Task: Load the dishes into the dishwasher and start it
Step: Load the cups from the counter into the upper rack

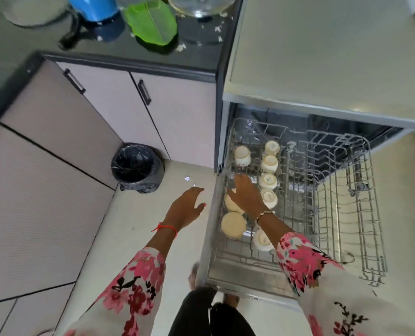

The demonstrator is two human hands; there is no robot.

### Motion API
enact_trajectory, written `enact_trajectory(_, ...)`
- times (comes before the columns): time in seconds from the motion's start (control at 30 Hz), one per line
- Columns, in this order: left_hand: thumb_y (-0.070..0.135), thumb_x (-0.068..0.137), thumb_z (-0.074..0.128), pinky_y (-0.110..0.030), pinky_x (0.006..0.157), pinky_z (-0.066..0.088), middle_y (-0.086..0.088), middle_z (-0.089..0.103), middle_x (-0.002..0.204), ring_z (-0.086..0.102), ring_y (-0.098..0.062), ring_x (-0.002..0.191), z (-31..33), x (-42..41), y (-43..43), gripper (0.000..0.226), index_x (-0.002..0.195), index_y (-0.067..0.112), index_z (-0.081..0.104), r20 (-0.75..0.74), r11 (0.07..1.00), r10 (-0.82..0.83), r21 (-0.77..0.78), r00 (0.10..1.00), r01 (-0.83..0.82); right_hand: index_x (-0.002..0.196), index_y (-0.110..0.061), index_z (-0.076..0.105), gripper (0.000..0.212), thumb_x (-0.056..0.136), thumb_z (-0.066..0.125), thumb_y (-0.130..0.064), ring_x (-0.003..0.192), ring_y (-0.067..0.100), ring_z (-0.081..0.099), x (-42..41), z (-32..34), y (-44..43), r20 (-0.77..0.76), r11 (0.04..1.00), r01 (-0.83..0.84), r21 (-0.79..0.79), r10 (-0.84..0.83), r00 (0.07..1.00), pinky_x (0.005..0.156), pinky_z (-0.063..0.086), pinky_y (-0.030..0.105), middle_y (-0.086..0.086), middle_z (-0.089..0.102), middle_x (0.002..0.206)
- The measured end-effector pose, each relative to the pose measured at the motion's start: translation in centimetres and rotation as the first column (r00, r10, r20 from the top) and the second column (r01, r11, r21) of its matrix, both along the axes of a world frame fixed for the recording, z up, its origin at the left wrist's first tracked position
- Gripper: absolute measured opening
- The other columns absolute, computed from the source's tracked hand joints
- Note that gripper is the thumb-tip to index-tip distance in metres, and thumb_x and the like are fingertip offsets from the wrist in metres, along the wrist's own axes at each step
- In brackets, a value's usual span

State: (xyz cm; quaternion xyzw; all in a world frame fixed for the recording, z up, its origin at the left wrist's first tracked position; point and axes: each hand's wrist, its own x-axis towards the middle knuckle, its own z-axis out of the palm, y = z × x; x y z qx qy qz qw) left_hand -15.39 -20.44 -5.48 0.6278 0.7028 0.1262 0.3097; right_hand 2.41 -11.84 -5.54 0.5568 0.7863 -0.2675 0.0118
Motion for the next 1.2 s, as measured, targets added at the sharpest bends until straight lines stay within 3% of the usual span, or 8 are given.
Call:
enact_trajectory(0.17, 0.024, 0.09, 0.056, -0.031, 0.102, 0.035, -0.005, 0.049, 0.134, 0.046, -0.021, 0.123, 3.9, -7.3, 1.4, 0.043, 0.13, 0.01, 0.046, 0.001, 0.99, 0.087, 0.108, 0.996, -0.087, 0.107, 0.002, 0.054, 0.028, 0.094, 0.048, -0.022, 0.101, 0.031, 0.054, -6.3, 4.7, 1.6, -0.098, 0.996, -0.063, 0.063, 0.069, 0.993, 0.081, 0.041, 0.034, 0.017, 0.055, 0.11)
enact_trajectory(0.3, 0.022, 0.089, 0.058, -0.027, 0.097, 0.036, -0.004, 0.053, 0.128, 0.049, -0.021, 0.118, 6.4, -14.5, 4.9, 0.04, 0.126, 0.01, 0.05, -0.038, 0.977, 0.101, 0.193, 0.994, -0.092, 0.113, 0.001, 0.056, 0.031, 0.093, 0.05, -0.022, 0.11, 0.029, 0.052, -13.3, 7.5, 4.6, -0.166, 0.989, -0.067, 0.129, 0.088, 0.982, 0.093, 0.041, 0.036, 0.014, 0.057, 0.116)
enact_trajectory(0.6, 0.024, 0.088, 0.059, -0.04, 0.098, 0.042, -0.009, 0.057, 0.123, 0.051, -0.026, 0.117, 10.1, -30.0, 14.7, 0.036, 0.119, 0.006, 0.056, -0.102, 0.955, 0.032, 0.296, 0.994, 0.0, 0.094, -0.001, 0.064, 0.022, 0.089, 0.052, -0.019, 0.091, 0.028, 0.059, -26.0, 12.1, 13.6, -0.271, 0.953, 0.126, 0.276, -0.049, 0.961, 0.075, 0.041, 0.03, 0.013, 0.063, 0.097)
enact_trajectory(0.8, 0.018, 0.089, 0.058, -0.037, 0.101, 0.039, -0.012, 0.057, 0.123, 0.051, -0.026, 0.118, 12.7, -33.9, 23.8, 0.034, 0.12, 0.004, 0.056, -0.065, 0.915, 0.007, 0.404, 0.998, 0.02, 0.084, -0.002, 0.065, 0.028, 0.091, 0.052, -0.026, 0.082, 0.029, 0.06, -29.2, 16.1, 21.0, -0.252, 0.888, 0.183, 0.422, -0.079, 0.965, 0.066, 0.042, 0.032, 0.013, 0.066, 0.087)
enact_trajectory(1.0, 0.017, 0.088, 0.059, -0.03, 0.1, 0.034, -0.016, 0.056, 0.122, 0.051, -0.027, 0.116, 14.6, -35.1, 35.9, 0.036, 0.12, 0.0, 0.054, -0.085, 0.89, -0.058, 0.448, 0.995, 0.09, 0.088, -0.005, 0.068, 0.027, 0.09, 0.055, -0.028, 0.084, 0.026, 0.062, -31.1, 19.3, 32.6, -0.315, 0.852, 0.222, 0.475, -0.071, 0.946, 0.069, 0.043, 0.03, 0.011, 0.068, 0.089)
enact_trajectory(1.2, 0.017, 0.086, 0.062, -0.032, 0.101, 0.033, -0.017, 0.052, 0.123, 0.048, -0.029, 0.118, 15.4, -36.8, 49.5, 0.041, 0.122, 0.0, 0.051, 0.004, 0.917, 0.024, 0.398, 1.0, -0.024, 0.081, -0.005, 0.066, 0.025, 0.088, 0.055, -0.027, 0.075, 0.023, 0.061, -31.2, 20.8, 46.6, -0.357, 0.836, 0.241, 0.493, -0.058, 0.932, 0.066, 0.048, 0.032, 0.011, 0.067, 0.083)
